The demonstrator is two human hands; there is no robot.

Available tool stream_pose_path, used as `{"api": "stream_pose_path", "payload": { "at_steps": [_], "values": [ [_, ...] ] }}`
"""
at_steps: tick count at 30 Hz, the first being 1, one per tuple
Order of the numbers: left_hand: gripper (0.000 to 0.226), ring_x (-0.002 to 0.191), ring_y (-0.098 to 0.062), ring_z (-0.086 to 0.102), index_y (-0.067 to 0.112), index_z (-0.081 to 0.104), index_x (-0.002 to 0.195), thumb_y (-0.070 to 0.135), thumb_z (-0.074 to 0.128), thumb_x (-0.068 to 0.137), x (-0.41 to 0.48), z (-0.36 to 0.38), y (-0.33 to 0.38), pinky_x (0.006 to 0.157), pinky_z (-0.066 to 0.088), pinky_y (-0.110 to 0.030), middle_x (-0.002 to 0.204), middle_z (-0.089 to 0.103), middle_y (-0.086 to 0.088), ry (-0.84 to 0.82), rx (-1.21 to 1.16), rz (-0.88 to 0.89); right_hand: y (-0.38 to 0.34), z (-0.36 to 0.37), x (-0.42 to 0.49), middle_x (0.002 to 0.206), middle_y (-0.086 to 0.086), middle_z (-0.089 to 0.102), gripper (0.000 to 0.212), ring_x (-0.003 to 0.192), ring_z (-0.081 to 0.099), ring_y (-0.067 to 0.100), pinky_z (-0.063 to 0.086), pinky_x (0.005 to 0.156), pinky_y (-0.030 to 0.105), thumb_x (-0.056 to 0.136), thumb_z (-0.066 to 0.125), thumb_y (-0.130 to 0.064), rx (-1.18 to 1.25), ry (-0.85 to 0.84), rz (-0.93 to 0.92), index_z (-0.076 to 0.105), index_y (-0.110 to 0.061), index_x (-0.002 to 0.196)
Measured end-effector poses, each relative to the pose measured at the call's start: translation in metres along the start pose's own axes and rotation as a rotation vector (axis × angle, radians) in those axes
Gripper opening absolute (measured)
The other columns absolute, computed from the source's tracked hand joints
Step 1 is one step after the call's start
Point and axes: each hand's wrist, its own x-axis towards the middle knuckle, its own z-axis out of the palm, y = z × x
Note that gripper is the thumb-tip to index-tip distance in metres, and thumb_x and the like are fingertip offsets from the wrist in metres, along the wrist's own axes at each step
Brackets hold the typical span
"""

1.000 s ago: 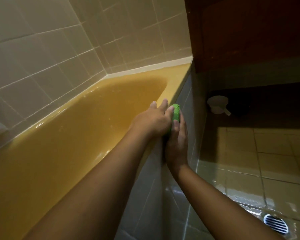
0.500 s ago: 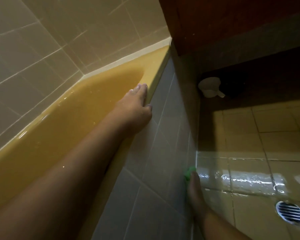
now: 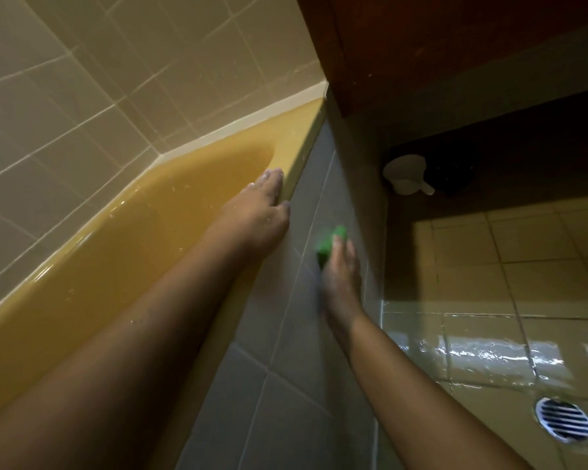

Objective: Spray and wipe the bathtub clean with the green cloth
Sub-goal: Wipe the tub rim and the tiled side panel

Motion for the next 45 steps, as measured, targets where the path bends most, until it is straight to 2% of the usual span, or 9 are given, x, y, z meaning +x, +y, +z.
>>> {"api": "stream_pose_path", "payload": {
  "at_steps": [4, 8, 15, 20, 28, 30, 33, 35, 45],
  "values": [
    [0.058, 0.16, -0.014, 0.01, 0.018, 0.019, 0.166, 0.023, 0.039, 0.112, 0.004, -0.002, 0.002, 0.117, 0.006, -0.013, 0.174, 0.011, -0.001, 0.003, -0.068, -0.007, -0.086, 0.01, -0.024, 0.167, 0.001, 0.032, 0.069, 0.152, 0.03, 0.017, 0.024, 0.124, 0.041, 0.101, 0.032, -0.057, -0.021, -0.267, -0.463, 0.031, -0.026, 0.162],
    [0.056, 0.159, -0.014, 0.01, 0.018, 0.02, 0.166, 0.024, 0.037, 0.113, 0.013, 0.0, 0.004, 0.117, 0.005, -0.014, 0.173, 0.012, -0.001, 0.017, -0.065, -0.022, -0.066, -0.004, -0.025, 0.168, -0.004, 0.029, 0.067, 0.154, 0.024, 0.009, 0.022, 0.127, 0.042, 0.1, 0.034, -0.059, -0.042, -0.342, -0.534, 0.029, -0.032, 0.162],
    [0.061, 0.16, -0.019, 0.013, 0.026, 0.011, 0.167, 0.033, 0.036, 0.112, 0.031, 0.006, 0.01, 0.128, 0.013, -0.032, 0.174, 0.008, 0.003, 0.03, 0.088, -0.054, 0.02, -0.034, -0.002, 0.165, -0.008, 0.034, 0.073, 0.151, 0.029, 0.009, 0.024, 0.125, 0.037, 0.098, 0.031, -0.07, -0.097, -0.187, -0.212, 0.03, -0.034, 0.161],
    [0.061, 0.159, -0.016, 0.013, 0.027, 0.011, 0.167, 0.034, 0.037, 0.112, 0.041, 0.005, 0.01, 0.124, 0.012, -0.026, 0.174, 0.008, 0.006, 0.033, 0.09, -0.057, 0.105, -0.059, 0.019, 0.165, 0.001, 0.035, 0.058, 0.15, 0.033, 0.017, 0.021, 0.113, 0.023, 0.111, 0.034, -0.048, -0.104, -0.061, 0.136, 0.031, -0.022, 0.162],
    [0.061, 0.159, -0.015, 0.014, 0.029, 0.014, 0.167, 0.035, 0.04, 0.111, 0.062, 0.006, 0.005, 0.122, 0.012, -0.022, 0.173, 0.009, 0.007, 0.037, 0.086, -0.066, 0.315, -0.074, 0.076, 0.129, 0.016, 0.067, 0.095, 0.109, 0.065, 0.042, 0.051, 0.1, 0.058, 0.076, 0.022, -0.089, -0.158, 0.187, 0.646, 0.065, -0.018, 0.123],
    [0.062, 0.159, -0.013, 0.013, 0.03, 0.014, 0.167, 0.035, 0.041, 0.111, 0.065, 0.007, 0.004, 0.121, 0.012, -0.021, 0.173, 0.009, 0.008, 0.039, 0.082, -0.07, 0.321, -0.072, 0.09, 0.127, 0.014, 0.069, 0.109, 0.105, 0.067, 0.041, 0.053, 0.098, 0.06, 0.064, 0.02, -0.1, -0.148, 0.247, 0.715, 0.066, -0.021, 0.123],
    [0.063, 0.158, -0.009, 0.011, 0.031, 0.013, 0.167, 0.037, 0.041, 0.111, 0.068, 0.007, 0.002, 0.122, 0.009, -0.021, 0.173, 0.008, 0.011, 0.026, 0.06, -0.085, 0.216, -0.056, 0.07, 0.133, 0.021, 0.063, 0.088, 0.116, 0.061, 0.045, 0.047, 0.104, 0.051, 0.088, 0.023, -0.076, -0.142, 0.287, 0.712, 0.061, -0.012, 0.136],
    [0.063, 0.158, -0.006, 0.008, 0.032, 0.013, 0.166, 0.039, 0.042, 0.111, 0.07, 0.007, 0.001, 0.121, 0.006, -0.019, 0.173, 0.006, 0.012, 0.018, 0.013, -0.1, 0.117, -0.041, 0.05, 0.144, 0.021, 0.056, 0.068, 0.127, 0.054, 0.045, 0.039, 0.107, 0.049, 0.101, 0.027, -0.061, -0.174, 0.272, 0.554, 0.053, -0.017, 0.147],
    [0.055, 0.153, 0.0, 0.015, 0.022, 0.028, 0.163, 0.042, 0.023, 0.113, 0.09, 0.0, 0.016, 0.118, 0.007, -0.012, 0.171, 0.021, 0.003, 0.05, -0.254, -0.226, -0.109, 0.021, 0.021, 0.165, 0.008, 0.036, 0.068, 0.152, 0.031, 0.019, 0.025, 0.124, 0.038, 0.106, 0.028, -0.055, -0.116, -0.228, -0.629, 0.036, -0.014, 0.16]
  ]
}}
